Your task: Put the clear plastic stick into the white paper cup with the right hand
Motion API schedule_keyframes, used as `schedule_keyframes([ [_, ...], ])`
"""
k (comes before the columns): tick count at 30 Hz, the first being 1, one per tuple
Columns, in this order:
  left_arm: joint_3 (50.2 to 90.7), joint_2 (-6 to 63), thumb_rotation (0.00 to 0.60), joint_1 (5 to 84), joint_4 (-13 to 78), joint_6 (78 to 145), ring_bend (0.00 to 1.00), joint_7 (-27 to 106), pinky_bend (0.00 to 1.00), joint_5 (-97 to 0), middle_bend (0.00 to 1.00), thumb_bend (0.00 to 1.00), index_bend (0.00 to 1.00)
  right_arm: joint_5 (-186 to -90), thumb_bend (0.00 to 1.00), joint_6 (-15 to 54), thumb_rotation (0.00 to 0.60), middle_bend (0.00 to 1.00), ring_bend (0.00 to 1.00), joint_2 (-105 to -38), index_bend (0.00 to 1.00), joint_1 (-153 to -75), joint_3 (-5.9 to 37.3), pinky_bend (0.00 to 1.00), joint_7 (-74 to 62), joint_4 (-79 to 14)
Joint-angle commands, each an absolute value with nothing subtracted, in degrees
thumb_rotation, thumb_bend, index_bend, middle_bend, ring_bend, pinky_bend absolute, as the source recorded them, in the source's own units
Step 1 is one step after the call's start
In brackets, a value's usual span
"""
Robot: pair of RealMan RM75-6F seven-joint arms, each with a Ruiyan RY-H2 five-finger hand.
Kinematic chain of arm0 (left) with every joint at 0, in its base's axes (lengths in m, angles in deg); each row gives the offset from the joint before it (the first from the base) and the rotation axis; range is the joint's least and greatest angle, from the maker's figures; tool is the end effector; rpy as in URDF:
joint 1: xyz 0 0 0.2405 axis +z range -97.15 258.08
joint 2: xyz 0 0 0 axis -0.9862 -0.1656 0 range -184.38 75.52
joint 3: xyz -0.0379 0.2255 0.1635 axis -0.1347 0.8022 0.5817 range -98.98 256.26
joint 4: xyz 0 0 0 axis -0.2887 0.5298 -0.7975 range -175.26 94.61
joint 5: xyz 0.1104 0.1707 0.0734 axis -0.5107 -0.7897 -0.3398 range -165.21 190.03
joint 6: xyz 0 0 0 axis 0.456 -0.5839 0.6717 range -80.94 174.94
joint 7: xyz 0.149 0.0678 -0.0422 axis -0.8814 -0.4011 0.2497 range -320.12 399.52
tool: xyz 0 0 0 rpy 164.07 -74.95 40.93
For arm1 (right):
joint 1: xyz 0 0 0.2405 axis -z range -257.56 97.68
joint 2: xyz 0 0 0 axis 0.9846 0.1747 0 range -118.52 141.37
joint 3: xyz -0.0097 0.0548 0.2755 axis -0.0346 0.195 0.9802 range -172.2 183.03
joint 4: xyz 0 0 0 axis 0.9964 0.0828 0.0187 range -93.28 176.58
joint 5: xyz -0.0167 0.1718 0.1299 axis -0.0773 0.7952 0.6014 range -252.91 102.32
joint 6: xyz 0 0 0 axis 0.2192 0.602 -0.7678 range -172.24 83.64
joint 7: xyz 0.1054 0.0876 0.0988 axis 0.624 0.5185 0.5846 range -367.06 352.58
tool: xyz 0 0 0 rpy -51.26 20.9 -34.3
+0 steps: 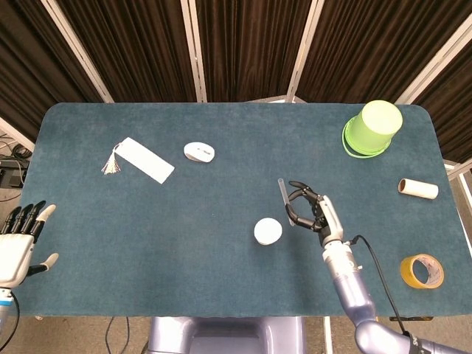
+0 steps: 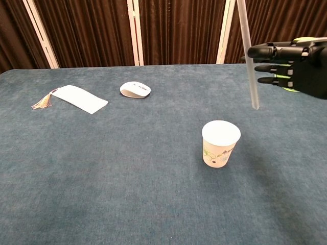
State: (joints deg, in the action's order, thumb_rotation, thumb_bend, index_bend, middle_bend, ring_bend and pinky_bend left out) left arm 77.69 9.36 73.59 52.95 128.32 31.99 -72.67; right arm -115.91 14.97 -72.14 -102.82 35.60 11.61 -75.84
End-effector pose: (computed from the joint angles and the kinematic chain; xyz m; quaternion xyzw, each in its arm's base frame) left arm -0.3353 0.2121 0.1502 -0.6396 -0.3694 -0.3310 0.5872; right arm -0.1485 -0.3255 0.0405 0.2302 -0.7824 0.5522 0.1731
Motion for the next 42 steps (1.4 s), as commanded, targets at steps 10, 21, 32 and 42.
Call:
schedule_keyframes([
  [10, 77.91, 8.92, 0.6, 73.64, 53.05, 128.2, 0.0, 32.87, 0.0, -72.77, 0.0, 0.23, 0.02, -123.63, 0.39, 17.16, 0.6, 0.18, 0.0, -79.44, 0.56, -100.97, 30.84, 0.0, 18.97, -71.1],
  [21, 77.91, 9.02, 0.6, 73.56, 53.07, 128.12, 0.0, 32.73, 0.0, -72.78, 0.0, 0.23, 0.02, -124.47, 0.38, 17.99, 0.6, 0.18, 0.0, -83.3, 0.56, -101.87, 29.52, 0.0, 18.82, -68.33],
  [32, 77.98, 8.98, 0.6, 73.5, 53.06, 127.93, 0.0, 32.76, 0.0, -72.75, 0.0, 0.23, 0.02, -122.99, 0.38, 17.95, 0.6, 0.18, 0.0, -85.35, 0.56, -102.73, 29.76, 0.0, 18.4, -67.52],
  [42, 78.04, 8.86, 0.6, 73.49, 53.19, 127.84, 0.0, 32.86, 0.0, -72.72, 0.0, 0.23, 0.02, -121.51, 0.38, 17.23, 0.6, 0.18, 0.0, -87.79, 0.56, -103.62, 29.81, 0.0, 18.09, -64.7],
])
